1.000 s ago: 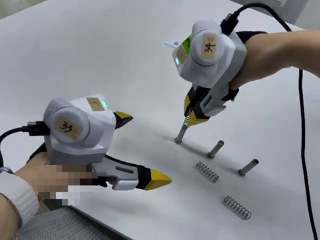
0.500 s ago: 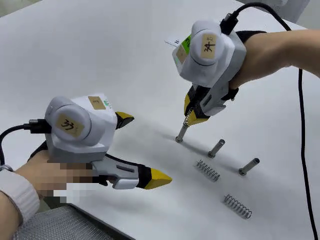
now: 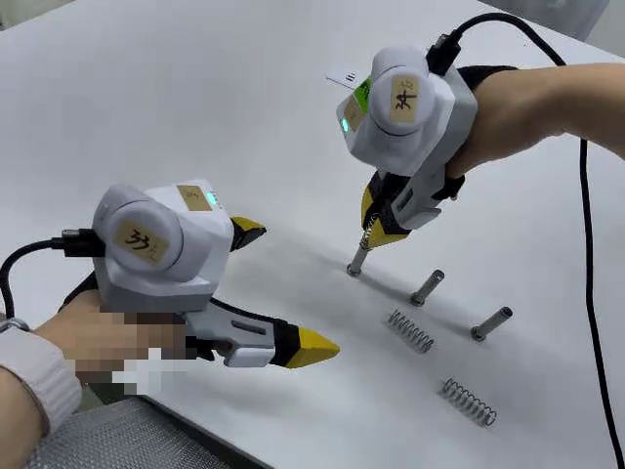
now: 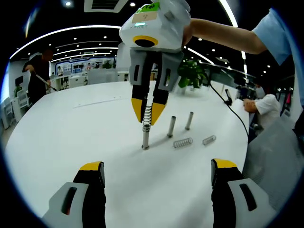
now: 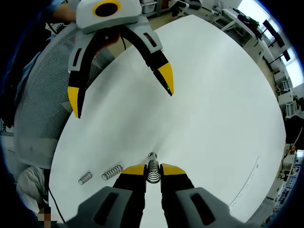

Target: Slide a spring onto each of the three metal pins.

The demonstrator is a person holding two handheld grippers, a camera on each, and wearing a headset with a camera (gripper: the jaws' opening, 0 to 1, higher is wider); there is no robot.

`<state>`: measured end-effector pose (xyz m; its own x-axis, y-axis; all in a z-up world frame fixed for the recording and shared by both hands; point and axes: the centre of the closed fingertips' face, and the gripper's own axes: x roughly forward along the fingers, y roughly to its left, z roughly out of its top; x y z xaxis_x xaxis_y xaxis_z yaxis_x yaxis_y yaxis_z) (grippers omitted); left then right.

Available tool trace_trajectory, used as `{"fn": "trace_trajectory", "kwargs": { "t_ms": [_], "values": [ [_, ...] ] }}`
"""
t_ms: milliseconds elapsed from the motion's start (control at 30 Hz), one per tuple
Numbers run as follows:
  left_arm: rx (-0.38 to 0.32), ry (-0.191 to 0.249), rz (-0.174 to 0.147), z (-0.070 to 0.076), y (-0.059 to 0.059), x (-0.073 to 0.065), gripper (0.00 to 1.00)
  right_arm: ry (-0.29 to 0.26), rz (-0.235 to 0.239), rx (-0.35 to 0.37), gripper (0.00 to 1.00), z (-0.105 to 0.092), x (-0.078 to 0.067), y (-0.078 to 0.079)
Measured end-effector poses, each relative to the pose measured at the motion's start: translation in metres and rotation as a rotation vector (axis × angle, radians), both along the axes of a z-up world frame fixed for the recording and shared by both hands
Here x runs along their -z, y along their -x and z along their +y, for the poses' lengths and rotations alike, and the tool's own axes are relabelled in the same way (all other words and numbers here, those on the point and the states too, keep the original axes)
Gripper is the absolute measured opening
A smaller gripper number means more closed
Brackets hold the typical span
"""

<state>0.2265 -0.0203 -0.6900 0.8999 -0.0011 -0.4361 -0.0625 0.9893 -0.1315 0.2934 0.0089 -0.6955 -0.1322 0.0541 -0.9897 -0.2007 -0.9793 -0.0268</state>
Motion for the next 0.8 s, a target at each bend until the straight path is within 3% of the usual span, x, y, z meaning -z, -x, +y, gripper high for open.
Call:
{"fn": "trace_trajectory", "kwargs": {
  "t_ms": [800],
  "values": [
    [0.004,0.017,0.007,-0.002,-0.001,0.003,0.94,0.002,-0.015,0.005,0.12,-0.001,0.036,-0.002]
  ]
}}
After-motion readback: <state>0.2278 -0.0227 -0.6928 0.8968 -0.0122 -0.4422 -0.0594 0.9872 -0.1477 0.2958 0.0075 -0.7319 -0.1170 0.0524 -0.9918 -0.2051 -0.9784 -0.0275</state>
